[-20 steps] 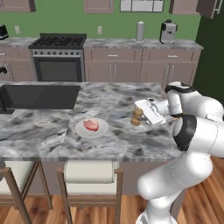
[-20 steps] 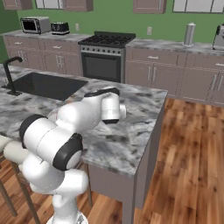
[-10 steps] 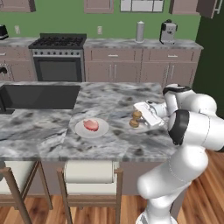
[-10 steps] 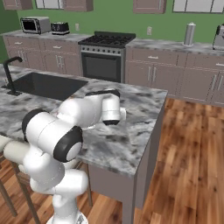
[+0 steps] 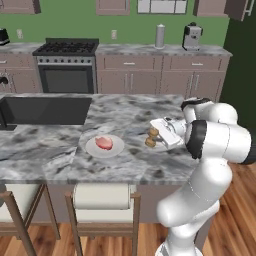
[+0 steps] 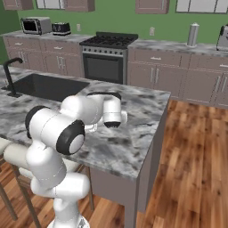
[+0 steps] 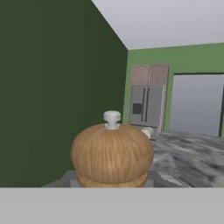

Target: Retrieve the shaker from the cabinet and place it next the steak on a plate on the dining table.

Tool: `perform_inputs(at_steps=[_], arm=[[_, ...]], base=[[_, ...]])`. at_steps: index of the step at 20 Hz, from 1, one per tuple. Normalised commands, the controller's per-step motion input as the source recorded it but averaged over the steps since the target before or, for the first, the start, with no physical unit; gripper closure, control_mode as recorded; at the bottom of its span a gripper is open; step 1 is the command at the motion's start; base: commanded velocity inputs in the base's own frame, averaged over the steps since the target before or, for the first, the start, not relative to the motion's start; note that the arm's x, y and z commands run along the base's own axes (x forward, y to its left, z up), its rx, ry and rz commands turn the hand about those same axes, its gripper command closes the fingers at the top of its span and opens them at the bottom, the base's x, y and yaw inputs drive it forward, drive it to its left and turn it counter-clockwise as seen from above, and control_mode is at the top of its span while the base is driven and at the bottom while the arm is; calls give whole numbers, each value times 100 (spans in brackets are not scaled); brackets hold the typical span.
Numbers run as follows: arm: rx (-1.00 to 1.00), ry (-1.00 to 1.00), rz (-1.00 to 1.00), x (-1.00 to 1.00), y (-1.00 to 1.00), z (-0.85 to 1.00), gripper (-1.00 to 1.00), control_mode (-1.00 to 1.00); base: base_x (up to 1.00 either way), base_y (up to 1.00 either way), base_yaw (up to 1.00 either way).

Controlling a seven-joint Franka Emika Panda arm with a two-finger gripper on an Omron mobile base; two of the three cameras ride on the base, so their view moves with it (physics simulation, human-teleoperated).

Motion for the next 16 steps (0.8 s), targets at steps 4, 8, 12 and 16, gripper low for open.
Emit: perform_inputs(at_steps=[4, 8, 12, 16], arm=[[0, 0, -1, 28, 6, -10, 100, -100], [0, 0, -4, 36, 3, -16, 100, -100], [0, 2, -5, 31, 3, -33, 100, -100], [-1, 2, -6, 23, 7, -37, 100, -100]], base=[[0, 0, 0], [0, 0, 0], [0, 0, 0], [0, 0, 0]])
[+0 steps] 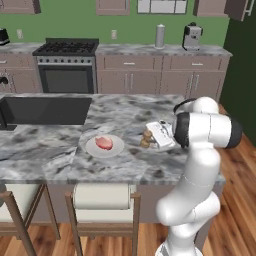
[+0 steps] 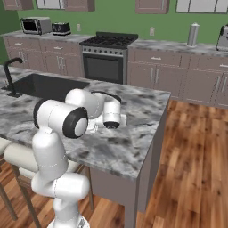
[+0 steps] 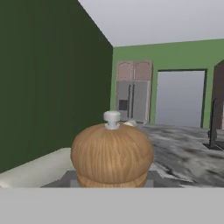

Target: Retrieve the shaker from the cabinet and place it next the steak on a plate on the dining table.

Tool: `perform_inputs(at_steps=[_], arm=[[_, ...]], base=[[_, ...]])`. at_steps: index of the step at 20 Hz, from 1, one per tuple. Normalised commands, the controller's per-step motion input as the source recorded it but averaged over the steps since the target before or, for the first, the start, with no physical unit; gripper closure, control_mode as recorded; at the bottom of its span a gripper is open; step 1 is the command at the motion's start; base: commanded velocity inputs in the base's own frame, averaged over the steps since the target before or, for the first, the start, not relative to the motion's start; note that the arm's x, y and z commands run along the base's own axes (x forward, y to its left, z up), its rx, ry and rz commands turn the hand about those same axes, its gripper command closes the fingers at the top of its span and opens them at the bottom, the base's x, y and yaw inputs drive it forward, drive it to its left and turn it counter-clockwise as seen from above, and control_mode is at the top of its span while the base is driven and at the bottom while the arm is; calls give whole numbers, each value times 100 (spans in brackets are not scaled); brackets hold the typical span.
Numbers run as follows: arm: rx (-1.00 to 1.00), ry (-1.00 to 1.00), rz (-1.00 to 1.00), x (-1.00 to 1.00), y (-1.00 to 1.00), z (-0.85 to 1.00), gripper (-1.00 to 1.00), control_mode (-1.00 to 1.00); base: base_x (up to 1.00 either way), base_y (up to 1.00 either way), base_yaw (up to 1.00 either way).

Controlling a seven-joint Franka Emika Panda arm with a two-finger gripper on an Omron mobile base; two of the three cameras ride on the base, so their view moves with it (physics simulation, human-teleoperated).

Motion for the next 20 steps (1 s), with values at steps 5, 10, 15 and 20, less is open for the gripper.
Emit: perform_inputs(at_steps=[5, 10, 15, 20], arm=[[-2, 0, -2, 28, 10, -5, 100, -100], [-4, 0, -2, 34, 15, -13, 100, -100], [-5, 0, -1, 34, 4, -22, 100, -100], [-2, 0, 0, 19, 0, -22, 100, -100]], base=[[0, 0, 0], [0, 0, 0], [0, 0, 0], [0, 0, 0]])
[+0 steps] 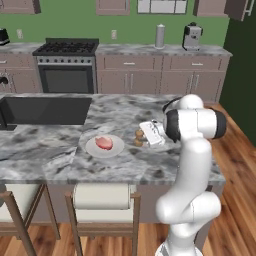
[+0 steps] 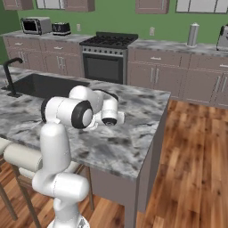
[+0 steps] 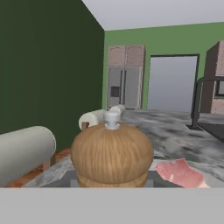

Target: Retrieve the shaker from the cabinet and place it next the steak on a plate on the dining table.

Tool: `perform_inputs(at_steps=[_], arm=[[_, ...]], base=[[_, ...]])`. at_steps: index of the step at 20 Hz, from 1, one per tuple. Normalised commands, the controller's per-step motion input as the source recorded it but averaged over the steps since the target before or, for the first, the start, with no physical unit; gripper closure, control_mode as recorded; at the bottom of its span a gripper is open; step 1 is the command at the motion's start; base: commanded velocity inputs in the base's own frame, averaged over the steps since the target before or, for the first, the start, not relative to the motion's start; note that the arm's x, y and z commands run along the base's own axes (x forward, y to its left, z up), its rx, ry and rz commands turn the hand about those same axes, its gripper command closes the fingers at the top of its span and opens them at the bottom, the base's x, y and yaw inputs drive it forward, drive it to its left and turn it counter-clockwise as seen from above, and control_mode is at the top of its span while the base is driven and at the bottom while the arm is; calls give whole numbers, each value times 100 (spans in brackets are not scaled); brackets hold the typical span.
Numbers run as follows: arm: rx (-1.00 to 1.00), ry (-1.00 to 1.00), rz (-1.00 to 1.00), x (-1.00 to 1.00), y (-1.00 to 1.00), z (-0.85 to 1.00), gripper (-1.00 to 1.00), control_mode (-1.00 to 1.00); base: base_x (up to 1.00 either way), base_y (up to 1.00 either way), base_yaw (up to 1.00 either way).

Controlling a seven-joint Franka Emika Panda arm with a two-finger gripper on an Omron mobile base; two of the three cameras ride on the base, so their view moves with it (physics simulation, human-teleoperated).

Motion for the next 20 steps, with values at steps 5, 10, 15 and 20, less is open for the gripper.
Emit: perform_inputs(at_steps=[5, 10, 15, 20], arm=[[0, 0, 0, 8, 0, -31, 100, -100], [0, 0, 1, 3, 0, -31, 100, -100], [0, 0, 0, 20, 0, -9, 100, -100], [0, 0, 0, 45, 0, -11, 100, -100]], base=[[0, 0, 0], [0, 0, 0], [0, 0, 0], [0, 0, 0]])
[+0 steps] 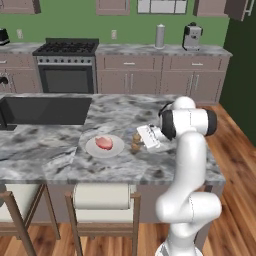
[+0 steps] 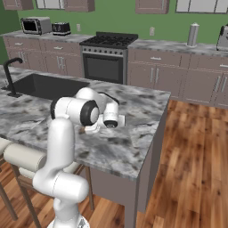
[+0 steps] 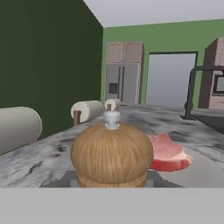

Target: Retrieve the shaker from the cabinet and place it next the steak on a plate on the dining table.

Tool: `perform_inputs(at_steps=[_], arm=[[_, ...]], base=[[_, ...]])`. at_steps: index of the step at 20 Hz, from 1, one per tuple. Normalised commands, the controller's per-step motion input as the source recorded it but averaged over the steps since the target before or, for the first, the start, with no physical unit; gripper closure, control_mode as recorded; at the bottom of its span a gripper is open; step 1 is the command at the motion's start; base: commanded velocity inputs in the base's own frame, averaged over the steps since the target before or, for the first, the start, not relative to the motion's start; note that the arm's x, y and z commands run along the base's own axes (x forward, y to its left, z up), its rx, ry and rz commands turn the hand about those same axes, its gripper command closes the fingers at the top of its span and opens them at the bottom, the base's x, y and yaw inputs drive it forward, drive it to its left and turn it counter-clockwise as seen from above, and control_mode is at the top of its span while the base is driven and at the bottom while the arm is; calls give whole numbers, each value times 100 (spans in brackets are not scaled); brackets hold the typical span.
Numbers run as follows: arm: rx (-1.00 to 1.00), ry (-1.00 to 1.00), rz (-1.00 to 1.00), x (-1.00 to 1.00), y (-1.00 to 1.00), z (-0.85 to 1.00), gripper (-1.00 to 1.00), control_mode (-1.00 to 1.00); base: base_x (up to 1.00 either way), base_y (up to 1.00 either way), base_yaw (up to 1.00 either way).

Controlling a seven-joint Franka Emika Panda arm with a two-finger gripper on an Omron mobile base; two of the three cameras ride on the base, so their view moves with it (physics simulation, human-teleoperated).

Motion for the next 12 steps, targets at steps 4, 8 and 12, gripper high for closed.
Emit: perform_inputs(at_steps=[4, 8, 12], arm=[[0, 0, 0, 47, 4, -18, 100, -100], [0, 0, 0, 24, 12, -26, 100, -100], [1, 0, 0, 32, 19, -39, 100, -100]], base=[[0, 0, 0], [0, 0, 0], [0, 0, 0]])
